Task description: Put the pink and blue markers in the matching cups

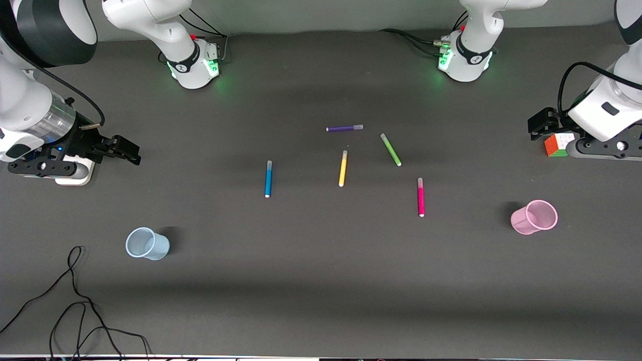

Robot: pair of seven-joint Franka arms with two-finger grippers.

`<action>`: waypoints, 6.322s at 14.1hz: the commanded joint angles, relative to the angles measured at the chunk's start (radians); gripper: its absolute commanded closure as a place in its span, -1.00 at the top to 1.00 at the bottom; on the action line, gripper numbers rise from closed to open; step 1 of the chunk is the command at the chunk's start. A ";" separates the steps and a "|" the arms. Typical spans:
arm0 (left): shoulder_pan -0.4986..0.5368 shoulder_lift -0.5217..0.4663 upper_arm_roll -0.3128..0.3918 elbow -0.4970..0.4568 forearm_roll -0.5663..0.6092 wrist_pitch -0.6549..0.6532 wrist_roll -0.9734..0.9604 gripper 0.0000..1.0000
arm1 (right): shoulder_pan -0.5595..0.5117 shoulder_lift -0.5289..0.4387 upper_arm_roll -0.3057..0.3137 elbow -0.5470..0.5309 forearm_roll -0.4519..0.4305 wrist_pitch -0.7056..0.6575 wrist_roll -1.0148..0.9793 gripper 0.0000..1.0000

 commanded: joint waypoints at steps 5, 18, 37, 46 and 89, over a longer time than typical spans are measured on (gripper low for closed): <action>0.006 -0.002 0.004 0.001 -0.016 0.010 0.014 1.00 | 0.004 0.009 -0.008 0.045 -0.010 -0.017 -0.014 0.99; 0.003 0.001 0.002 -0.001 -0.018 0.010 0.014 1.00 | 0.004 0.171 -0.001 0.142 0.094 -0.049 0.010 0.99; -0.081 0.186 -0.009 -0.163 -0.162 0.216 0.014 0.95 | 0.088 0.792 0.089 0.420 0.363 -0.082 0.030 0.99; -0.161 0.321 -0.009 -0.395 -0.246 0.661 -0.001 0.95 | 0.121 0.918 0.134 0.418 0.343 -0.092 0.033 0.98; -0.106 0.320 0.103 -0.203 0.195 0.439 0.387 -1.00 | 0.133 0.721 -0.264 0.506 -0.041 0.127 0.254 -1.00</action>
